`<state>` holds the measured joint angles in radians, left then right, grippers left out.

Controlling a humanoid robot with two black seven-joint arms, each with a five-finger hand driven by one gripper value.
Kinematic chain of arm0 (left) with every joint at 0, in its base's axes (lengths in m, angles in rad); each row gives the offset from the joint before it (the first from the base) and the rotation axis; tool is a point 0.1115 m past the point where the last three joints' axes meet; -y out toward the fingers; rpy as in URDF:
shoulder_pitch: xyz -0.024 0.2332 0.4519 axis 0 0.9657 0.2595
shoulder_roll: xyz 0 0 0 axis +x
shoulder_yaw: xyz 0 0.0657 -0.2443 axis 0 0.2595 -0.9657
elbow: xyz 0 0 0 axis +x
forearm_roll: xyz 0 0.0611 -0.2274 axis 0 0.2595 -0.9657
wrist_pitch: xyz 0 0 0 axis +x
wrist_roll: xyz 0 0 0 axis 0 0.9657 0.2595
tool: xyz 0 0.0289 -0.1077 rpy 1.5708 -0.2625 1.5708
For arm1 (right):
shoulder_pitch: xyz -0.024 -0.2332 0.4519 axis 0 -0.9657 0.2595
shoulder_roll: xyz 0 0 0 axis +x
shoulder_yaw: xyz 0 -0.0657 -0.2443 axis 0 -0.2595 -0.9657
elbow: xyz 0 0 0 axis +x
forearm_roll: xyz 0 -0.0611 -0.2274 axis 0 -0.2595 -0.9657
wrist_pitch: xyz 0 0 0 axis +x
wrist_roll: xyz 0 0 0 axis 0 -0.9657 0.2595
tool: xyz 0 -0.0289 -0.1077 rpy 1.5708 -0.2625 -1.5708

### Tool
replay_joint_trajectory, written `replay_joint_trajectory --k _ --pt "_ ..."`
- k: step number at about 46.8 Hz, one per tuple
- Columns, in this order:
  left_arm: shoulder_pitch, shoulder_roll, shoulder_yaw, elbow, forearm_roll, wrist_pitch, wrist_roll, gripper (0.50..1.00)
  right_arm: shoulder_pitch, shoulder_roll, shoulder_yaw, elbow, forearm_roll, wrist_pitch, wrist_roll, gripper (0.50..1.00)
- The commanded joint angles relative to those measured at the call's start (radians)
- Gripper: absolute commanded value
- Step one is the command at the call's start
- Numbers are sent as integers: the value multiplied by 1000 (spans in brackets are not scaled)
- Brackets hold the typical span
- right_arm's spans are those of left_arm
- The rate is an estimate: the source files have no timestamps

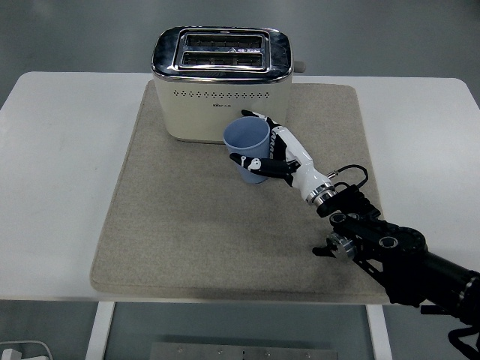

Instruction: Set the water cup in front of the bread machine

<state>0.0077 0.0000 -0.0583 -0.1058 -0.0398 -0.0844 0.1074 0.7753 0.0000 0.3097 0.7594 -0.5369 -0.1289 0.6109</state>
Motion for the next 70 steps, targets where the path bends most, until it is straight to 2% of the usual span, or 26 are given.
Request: replay_joint_trajectory --k 1,58,70 --pt "0 0 0 0 0 0 0 1000 2 0 0 0 0 0 0 915" --pt "0 0 0 0 0 -1 0 1000 -25 0 2 31 3 8 0 917" --pt "-2 0 0 0 1 -3 2 1000 -41 -35 3 49 3 8 0 915"
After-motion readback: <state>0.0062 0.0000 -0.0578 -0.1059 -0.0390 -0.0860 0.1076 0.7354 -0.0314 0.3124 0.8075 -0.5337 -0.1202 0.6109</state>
